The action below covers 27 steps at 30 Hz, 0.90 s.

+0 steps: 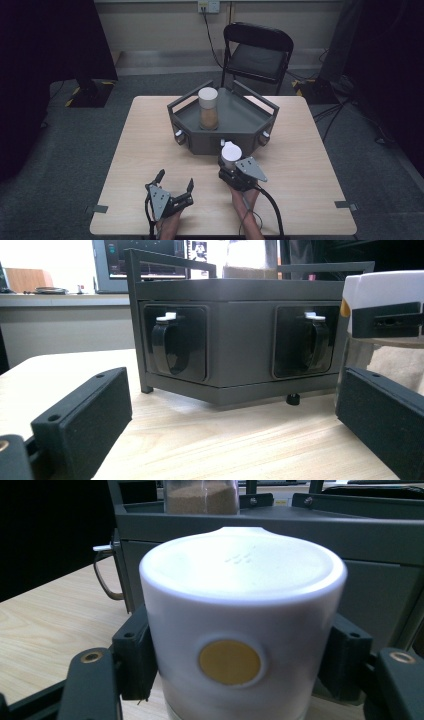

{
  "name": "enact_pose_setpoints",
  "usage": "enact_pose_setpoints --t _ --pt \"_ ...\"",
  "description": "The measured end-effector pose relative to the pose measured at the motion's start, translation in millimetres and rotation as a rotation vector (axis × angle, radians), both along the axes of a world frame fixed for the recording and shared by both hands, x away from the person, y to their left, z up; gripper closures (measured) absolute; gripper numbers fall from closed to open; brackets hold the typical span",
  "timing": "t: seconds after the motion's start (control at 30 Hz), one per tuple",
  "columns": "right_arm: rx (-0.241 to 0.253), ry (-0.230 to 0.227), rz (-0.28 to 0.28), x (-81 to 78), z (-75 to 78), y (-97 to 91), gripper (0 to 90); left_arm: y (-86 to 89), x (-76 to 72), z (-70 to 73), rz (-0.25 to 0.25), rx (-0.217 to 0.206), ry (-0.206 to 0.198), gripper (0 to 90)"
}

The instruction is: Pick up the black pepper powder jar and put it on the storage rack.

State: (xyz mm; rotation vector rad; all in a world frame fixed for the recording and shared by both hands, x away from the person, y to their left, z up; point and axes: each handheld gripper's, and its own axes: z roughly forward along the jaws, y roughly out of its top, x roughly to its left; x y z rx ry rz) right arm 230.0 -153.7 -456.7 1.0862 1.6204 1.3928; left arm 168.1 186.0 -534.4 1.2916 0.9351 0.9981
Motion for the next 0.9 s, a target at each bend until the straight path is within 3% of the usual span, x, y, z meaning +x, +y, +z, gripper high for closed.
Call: enact_pose_setpoints --t 0.3,0.5,0.9 --pt "-0.001 -0.020 0.019 -4.1 7.2 -2.4 30.5 -0.1 0.0 0.0 0.000 0.000 0.000 0.7" --pt "0.023 -0.010 0.025 -4.6 12.5 -6.4 30.5 0.0 0.0 0.0 0.000 0.000 0.000 0.7" --pt "0.002 -0.019 0.051 -6.7 32.3 -11.9 30.4 -0.3 -0.1 0.1 0.002 0.000 0.000 0.7"
